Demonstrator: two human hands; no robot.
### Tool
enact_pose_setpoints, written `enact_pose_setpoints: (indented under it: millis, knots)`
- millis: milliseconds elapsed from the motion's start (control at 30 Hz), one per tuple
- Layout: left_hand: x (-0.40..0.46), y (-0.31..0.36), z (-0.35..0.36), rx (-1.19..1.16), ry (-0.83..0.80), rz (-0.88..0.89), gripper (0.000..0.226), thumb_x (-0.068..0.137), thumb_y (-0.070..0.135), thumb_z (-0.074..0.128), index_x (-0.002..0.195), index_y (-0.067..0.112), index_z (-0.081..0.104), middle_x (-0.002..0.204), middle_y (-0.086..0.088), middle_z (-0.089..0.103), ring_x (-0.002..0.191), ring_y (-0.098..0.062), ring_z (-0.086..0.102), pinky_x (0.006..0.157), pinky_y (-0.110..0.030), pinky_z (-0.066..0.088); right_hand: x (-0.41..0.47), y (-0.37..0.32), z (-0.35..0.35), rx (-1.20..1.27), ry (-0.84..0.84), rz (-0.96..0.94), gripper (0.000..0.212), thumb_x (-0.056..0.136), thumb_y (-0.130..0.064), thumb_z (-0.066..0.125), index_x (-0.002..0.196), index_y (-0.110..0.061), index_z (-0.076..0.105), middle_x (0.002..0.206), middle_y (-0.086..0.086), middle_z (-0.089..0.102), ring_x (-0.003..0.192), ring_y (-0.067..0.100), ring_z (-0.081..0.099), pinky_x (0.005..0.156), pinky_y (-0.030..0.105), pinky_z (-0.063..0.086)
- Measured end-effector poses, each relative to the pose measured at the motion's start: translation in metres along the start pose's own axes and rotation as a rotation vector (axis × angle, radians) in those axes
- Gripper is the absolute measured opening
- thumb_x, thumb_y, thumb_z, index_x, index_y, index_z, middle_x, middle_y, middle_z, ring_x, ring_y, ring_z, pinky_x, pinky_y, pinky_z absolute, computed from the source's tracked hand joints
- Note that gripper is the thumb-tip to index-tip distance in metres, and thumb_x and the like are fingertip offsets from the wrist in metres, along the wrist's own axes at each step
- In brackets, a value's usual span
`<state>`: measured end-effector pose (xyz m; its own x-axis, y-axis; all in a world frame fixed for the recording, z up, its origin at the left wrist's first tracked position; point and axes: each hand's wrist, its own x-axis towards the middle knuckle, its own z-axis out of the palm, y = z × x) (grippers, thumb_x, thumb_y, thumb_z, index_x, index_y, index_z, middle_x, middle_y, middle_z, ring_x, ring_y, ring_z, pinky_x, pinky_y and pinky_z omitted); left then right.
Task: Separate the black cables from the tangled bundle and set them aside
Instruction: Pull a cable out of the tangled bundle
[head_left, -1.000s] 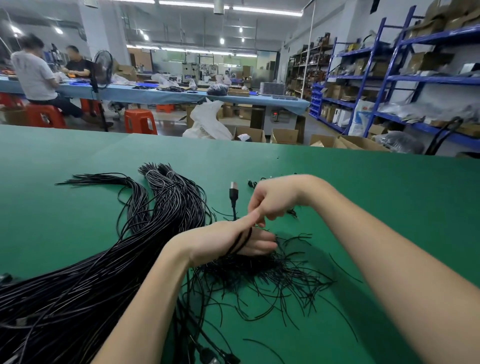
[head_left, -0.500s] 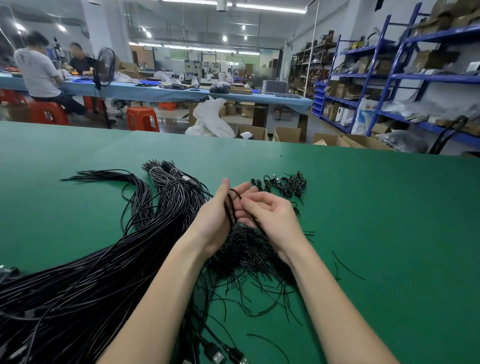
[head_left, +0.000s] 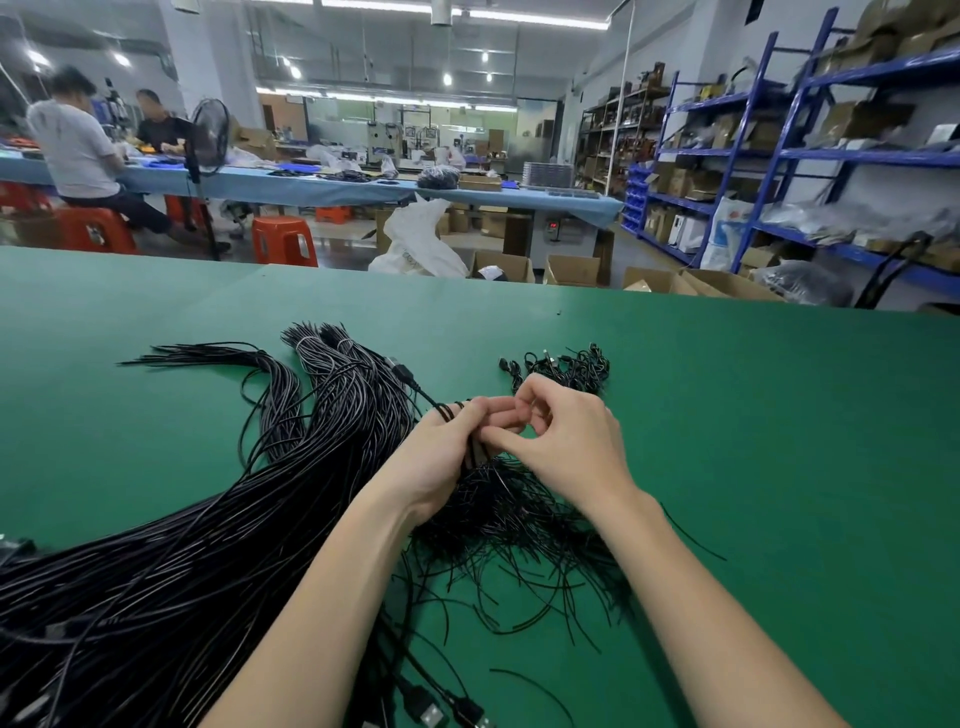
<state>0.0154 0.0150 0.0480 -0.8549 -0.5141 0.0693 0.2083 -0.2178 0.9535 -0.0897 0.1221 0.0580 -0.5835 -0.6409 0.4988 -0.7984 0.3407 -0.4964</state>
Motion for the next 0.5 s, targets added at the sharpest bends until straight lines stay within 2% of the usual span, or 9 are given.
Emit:
enact_pose_setpoints:
  millis: [67, 133, 233, 300, 400, 433, 500]
  knots:
    - [-0.001, -0.001, 0.0, -0.013, 0.0, -0.007, 0.036, 0.109, 0.014, 0.036, 0.119, -0.003, 0.066, 0.112, -0.017, 0.074, 0.102, -0.018, 0.073, 0.074, -0.017, 0.056, 0.001, 0.004, -0.005, 0.007, -0.132, 0.003, 0.046, 0.061, -0.07, 0.07, 0.078, -0.034, 0.047, 0.06, -0.013, 0.049, 0.057, 0.003, 0.045, 0.053, 0.026, 0.036]
    - [0.001, -0.002, 0.001, -0.042, 0.003, -0.01, 0.038, 0.11, 0.015, 0.034, 0.12, -0.004, 0.064, 0.112, -0.018, 0.074, 0.101, -0.02, 0.073, 0.083, -0.024, 0.059, 0.004, 0.007, -0.011, 0.085, -0.294, 0.093, 0.048, 0.059, -0.061, 0.083, 0.08, -0.033, 0.05, 0.063, -0.012, 0.058, 0.054, 0.001, 0.047, 0.057, 0.027, 0.041]
    - [0.002, -0.002, 0.004, -0.097, -0.003, 0.002, 0.04, 0.11, 0.018, 0.031, 0.123, -0.004, 0.062, 0.115, -0.019, 0.073, 0.108, -0.024, 0.071, 0.091, -0.03, 0.058, 0.003, 0.011, -0.015, 0.202, -0.303, 0.234, 0.049, 0.059, -0.05, 0.093, 0.079, -0.026, 0.055, 0.063, -0.005, 0.071, 0.048, 0.001, 0.056, 0.055, 0.024, 0.043]
    - [0.001, 0.0, 0.007, -0.149, -0.031, 0.028, 0.041, 0.111, 0.02, 0.03, 0.124, -0.004, 0.062, 0.118, -0.019, 0.072, 0.112, -0.026, 0.07, 0.091, -0.03, 0.058, -0.002, 0.012, -0.012, 0.339, -0.342, 0.323, 0.043, 0.068, -0.039, 0.093, 0.082, -0.019, 0.057, 0.06, 0.002, 0.072, 0.044, 0.007, 0.056, 0.05, 0.023, 0.042]
    - [-0.003, 0.001, 0.011, -0.193, -0.088, 0.051, 0.042, 0.111, 0.022, 0.03, 0.119, -0.002, 0.064, 0.117, -0.019, 0.072, 0.107, -0.027, 0.072, 0.083, -0.03, 0.059, -0.011, 0.015, -0.005, 0.723, -0.427, 0.403, 0.031, 0.08, -0.015, 0.087, 0.095, -0.005, 0.062, 0.063, 0.004, 0.072, 0.045, 0.009, 0.056, 0.045, 0.019, 0.044]
    - [-0.004, 0.001, 0.012, -0.163, -0.091, 0.056, 0.042, 0.111, 0.023, 0.031, 0.115, 0.0, 0.065, 0.11, -0.018, 0.075, 0.1, -0.026, 0.074, 0.079, -0.029, 0.06, -0.013, 0.016, -0.003, 0.783, -0.43, 0.393, 0.031, 0.081, -0.011, 0.086, 0.1, -0.002, 0.063, 0.067, 0.006, 0.072, 0.046, 0.01, 0.057, 0.045, 0.019, 0.045]
    - [-0.005, -0.001, 0.013, -0.052, -0.081, 0.061, 0.039, 0.11, 0.025, 0.035, 0.101, 0.004, 0.066, 0.083, -0.007, 0.075, 0.077, -0.022, 0.073, 0.064, -0.029, 0.057, -0.016, 0.017, 0.002, 0.773, -0.431, 0.357, 0.031, 0.083, -0.01, 0.084, 0.104, -0.002, 0.062, 0.071, 0.007, 0.074, 0.048, 0.011, 0.058, 0.045, 0.02, 0.045]
